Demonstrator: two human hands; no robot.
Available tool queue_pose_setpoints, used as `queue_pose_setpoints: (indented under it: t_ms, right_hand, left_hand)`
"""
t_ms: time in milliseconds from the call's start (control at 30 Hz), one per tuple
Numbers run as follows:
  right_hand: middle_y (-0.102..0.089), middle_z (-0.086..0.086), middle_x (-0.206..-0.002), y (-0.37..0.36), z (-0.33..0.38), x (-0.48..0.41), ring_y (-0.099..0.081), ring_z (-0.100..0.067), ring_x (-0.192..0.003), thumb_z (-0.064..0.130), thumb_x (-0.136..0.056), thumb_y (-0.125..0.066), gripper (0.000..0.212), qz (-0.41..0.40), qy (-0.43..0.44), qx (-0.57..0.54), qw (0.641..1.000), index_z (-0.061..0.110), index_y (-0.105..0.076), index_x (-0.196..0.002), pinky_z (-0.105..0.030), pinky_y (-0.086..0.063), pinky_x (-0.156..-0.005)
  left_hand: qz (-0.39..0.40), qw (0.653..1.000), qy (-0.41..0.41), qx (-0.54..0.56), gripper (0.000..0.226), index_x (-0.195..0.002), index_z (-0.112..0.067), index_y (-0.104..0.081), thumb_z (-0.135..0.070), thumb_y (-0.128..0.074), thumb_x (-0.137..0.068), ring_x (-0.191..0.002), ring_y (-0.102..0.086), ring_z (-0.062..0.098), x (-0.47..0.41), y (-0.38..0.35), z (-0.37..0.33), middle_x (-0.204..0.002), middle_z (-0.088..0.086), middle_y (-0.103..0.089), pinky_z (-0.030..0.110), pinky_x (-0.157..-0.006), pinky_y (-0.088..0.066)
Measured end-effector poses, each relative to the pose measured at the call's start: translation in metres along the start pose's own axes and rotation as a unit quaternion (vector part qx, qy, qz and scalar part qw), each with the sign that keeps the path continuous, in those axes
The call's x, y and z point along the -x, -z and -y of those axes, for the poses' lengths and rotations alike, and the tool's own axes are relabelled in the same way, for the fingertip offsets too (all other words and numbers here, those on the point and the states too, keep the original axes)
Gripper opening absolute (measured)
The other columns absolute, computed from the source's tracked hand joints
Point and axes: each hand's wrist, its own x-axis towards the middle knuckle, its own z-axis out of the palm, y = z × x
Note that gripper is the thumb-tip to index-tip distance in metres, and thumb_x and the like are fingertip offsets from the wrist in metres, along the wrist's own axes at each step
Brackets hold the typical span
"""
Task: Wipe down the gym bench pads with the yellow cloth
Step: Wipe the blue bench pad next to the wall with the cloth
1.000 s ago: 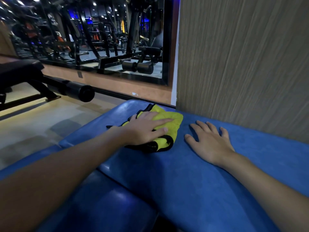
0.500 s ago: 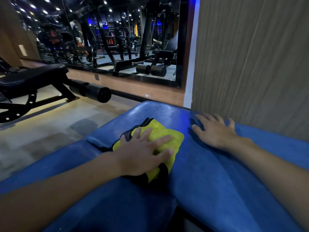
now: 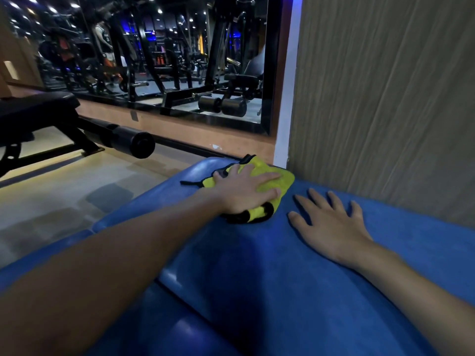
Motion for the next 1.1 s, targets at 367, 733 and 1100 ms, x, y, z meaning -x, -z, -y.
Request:
queue_pose_setpoints:
  t_ms: [367,733,1100]
  right_hand:
    - [-0.008,0.01,-0.166,0.0,-0.002,0.002,0.0,-0.022,-0.152,0.067,-0.095,-0.014,0.063,-0.024,0.005,-0.018,1.0,0.044,-0.018,-0.153,-0.056,0.003,-0.119]
    - [-0.01,0.006,-0.166,0.004,0.001,0.005,-0.004,-0.026,-0.152,0.065,-0.096,-0.015,0.063,-0.01,0.002,-0.017,1.0,0.04,-0.022,-0.154,-0.06,0.0,-0.118]
    - [-0.007,0.01,-0.166,0.013,0.009,0.002,-0.003,-0.026,-0.152,0.07,-0.094,-0.014,0.064,0.009,0.008,0.006,1.0,0.045,-0.018,-0.153,-0.062,0.0,-0.117]
  left_hand:
    - [-0.003,1.0,0.01,0.009,0.056,-0.146,-0.065,-0.017,-0.077,-0.022,-0.092,-0.153,0.001,0.027,-0.019,0.0,0.002,-0.167,0.0,-0.009,0.071,-0.112,-0.001]
    - [0.003,1.0,-0.009,-0.018,0.061,-0.141,-0.072,-0.008,-0.084,-0.011,-0.081,-0.151,0.002,0.015,0.118,0.001,0.03,-0.163,-0.006,-0.011,0.065,-0.116,-0.002]
    - [0.016,0.999,0.037,-0.007,0.066,-0.13,-0.081,-0.002,-0.09,-0.003,-0.064,-0.15,0.003,0.012,0.171,0.006,0.041,-0.161,-0.012,-0.012,0.061,-0.116,-0.004]
